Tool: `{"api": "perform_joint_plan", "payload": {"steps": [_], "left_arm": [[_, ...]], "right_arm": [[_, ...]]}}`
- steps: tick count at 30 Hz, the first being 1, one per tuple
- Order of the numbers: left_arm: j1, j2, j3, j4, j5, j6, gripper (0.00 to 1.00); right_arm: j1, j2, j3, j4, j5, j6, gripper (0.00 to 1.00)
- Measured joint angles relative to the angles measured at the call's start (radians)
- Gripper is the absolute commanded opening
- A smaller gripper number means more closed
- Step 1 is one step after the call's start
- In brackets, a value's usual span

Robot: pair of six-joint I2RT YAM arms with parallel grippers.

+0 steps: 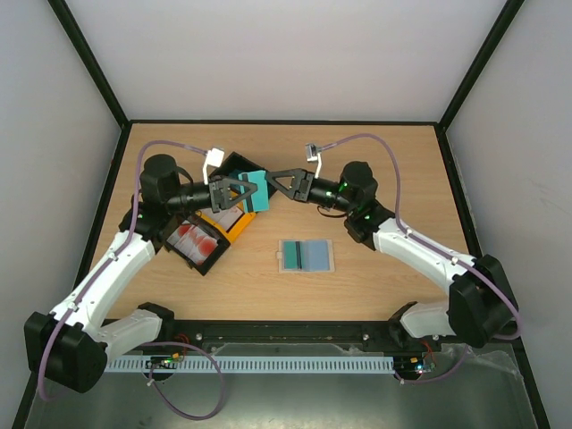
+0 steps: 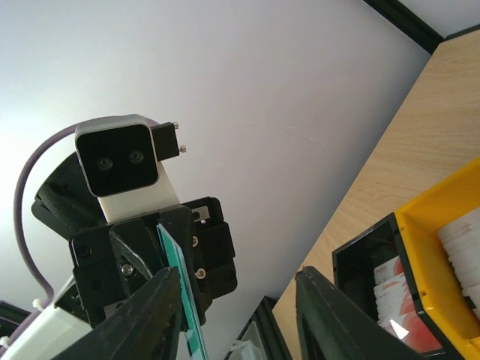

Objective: Put the credit cards into the card holder
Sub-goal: Pick up the credit card from the storage box.

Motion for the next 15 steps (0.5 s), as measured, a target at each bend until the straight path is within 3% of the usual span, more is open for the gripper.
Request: {"api": "perform_joint_plan", "payload": {"steps": [7,15], "left_arm": [[0.001,0.000,0.000,-0.008,0.000,0.004,0.03],[0.007,-0.001,-0.010,0.006,-0.001,-0.014,0.03]], "right_arm": [[0.005,0.029,0.023,-0.004,-0.005,-0.002,0.21],[0.008,0.059,0.035,0.020,-0.014,0.025,0.19]]}}
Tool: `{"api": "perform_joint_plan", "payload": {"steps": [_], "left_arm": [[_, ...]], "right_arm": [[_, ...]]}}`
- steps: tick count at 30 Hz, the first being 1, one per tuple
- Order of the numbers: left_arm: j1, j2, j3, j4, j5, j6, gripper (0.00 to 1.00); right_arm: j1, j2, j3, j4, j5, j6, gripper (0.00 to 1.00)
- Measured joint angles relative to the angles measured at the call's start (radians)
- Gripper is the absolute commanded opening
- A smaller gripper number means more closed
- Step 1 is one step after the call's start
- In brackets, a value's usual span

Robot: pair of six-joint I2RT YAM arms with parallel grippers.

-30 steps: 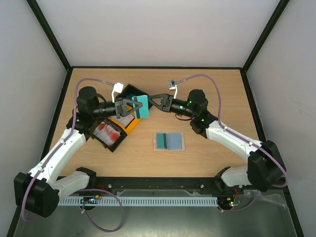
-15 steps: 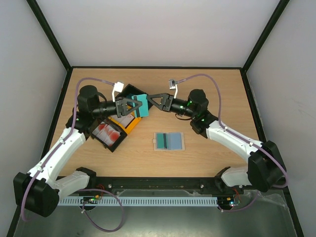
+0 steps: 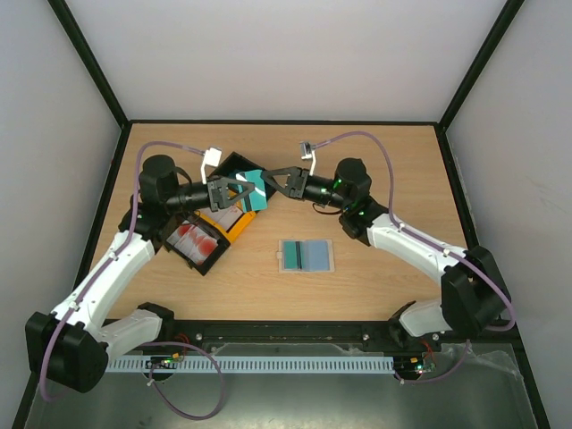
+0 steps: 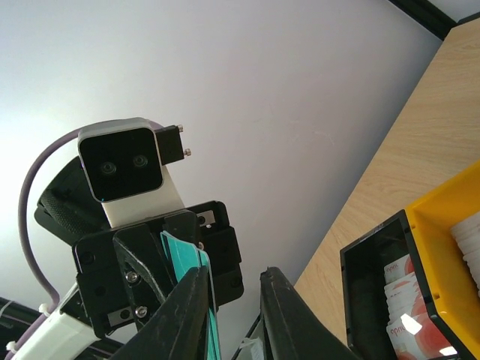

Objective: Put the credit cards into the card holder
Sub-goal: Pick up the credit card from the storage box.

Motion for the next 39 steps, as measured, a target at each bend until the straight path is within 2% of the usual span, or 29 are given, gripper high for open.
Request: {"api": "perform_joint_plan", "payload": {"steps": [7,33,39], "left_arm": [[0.006,-0.006,-0.008,0.009,-0.001,-0.014,0.03],[0.003,-0.074,-0.024,0.009,-0.002,0.002,0.03],[-0.013,-0.099,-0.024,0.046,0.043,0.003,0.03]], "right_arm": [[0.003,0.024,0.006,0.029,-0.015,0.029,0.15],[0.014,0.019,-0.013,0.123,0.019,0.170,0.16],[0.014,0.020,-0.019,0.091,0.018,0.152,0.20]]}}
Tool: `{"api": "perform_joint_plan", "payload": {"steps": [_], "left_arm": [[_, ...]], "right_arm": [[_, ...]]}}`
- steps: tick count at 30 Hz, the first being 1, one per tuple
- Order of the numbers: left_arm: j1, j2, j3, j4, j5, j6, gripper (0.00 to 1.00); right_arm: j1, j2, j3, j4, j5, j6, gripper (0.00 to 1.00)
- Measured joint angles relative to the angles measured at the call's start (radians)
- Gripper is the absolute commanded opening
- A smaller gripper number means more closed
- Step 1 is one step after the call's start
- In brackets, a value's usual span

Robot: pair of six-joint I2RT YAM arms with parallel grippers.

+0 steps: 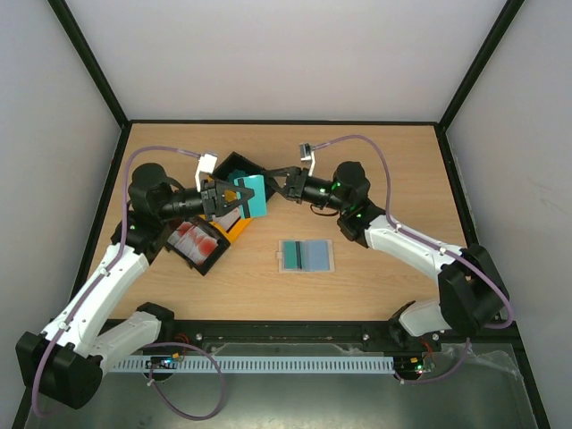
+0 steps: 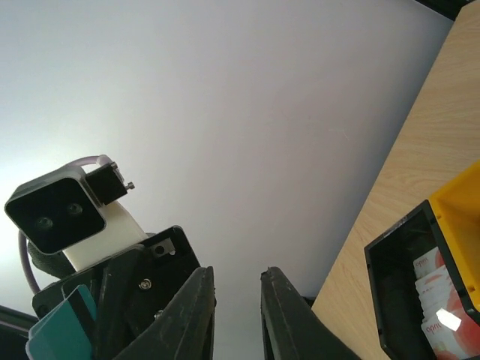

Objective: Put the credit cards into the card holder
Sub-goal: Pick up the credit card from the storage box.

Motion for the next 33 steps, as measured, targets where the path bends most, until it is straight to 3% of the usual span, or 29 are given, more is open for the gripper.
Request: {"api": "perform_joint_plan", "payload": {"steps": [10,16,26,33], "left_arm": [[0.000,0.006,0.000,-0.024,-0.035,0.014,0.03],[0.000,0.007,0.000,-0.028,-0.038,0.018,0.03],[0.000,0.007,0.000,-0.023,-0.008,0.018,0.03],[-0.001,0.007,0.000,-0.022,-0.012,0.018,0.03]], "right_arm": [[0.000,-0.103,-0.027,-0.053,0.029,-0.084,0.45],[0.000,-0.159,-0.027,-0.049,0.043,-0.106,0.44],[0.019,-0.095,-0.006,-0.082,0.013,-0.129,0.34],[0.024,-0.096,-0.004,-0.084,0.023,-0.138,0.48]]}}
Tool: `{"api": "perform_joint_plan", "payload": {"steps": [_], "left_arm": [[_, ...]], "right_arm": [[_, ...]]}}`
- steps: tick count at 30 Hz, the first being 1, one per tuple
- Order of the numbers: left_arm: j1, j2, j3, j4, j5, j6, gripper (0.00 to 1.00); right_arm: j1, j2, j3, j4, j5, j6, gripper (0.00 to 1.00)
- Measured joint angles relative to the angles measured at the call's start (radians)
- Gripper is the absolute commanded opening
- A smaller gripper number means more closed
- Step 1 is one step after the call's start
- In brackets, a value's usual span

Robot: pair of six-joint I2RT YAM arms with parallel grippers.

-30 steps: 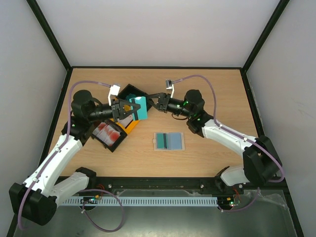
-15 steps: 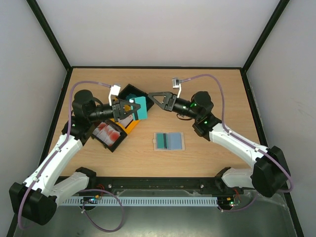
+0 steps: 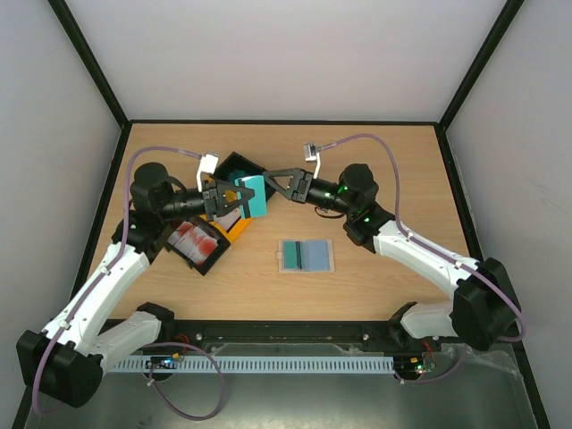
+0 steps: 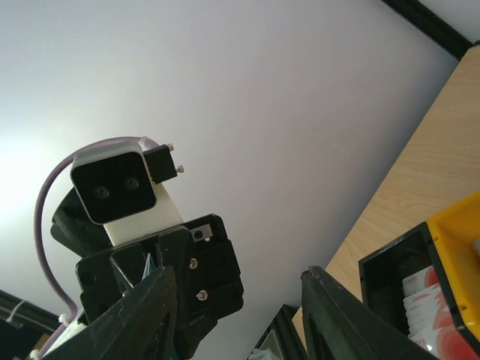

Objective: Put the credit cards into the card holder
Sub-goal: Pick up the credit card from the storage box.

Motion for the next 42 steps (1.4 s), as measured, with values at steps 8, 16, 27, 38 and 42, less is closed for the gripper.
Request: {"api": "perform_joint_plan", "payload": {"steps": [8,16,27,38,42], "left_arm": [[0.000,0.006,0.000,-0.001,-0.014,0.000,0.03],[0.000,0.009,0.000,-0.001,-0.014,0.000,0.03],[0.001,0.008,-0.002,0.005,-0.010,-0.015,0.03],[0.003,0.003,-0.009,0.008,-0.011,-0.062,0.03],[0.003,0.004,-0.009,0.016,-0.014,-0.105,0.03]], "right_arm": [[0.000,-0.023,0.000,-0.003,0.030,-0.013,0.49],[0.005,-0.023,0.000,-0.014,0.030,-0.021,0.35],[0.008,0.001,0.024,-0.049,0.032,-0.036,0.26],[0.012,0.018,0.036,-0.055,0.002,-0.062,0.26],[0.017,0.023,0.029,-0.016,-0.040,-0.043,0.26]]}}
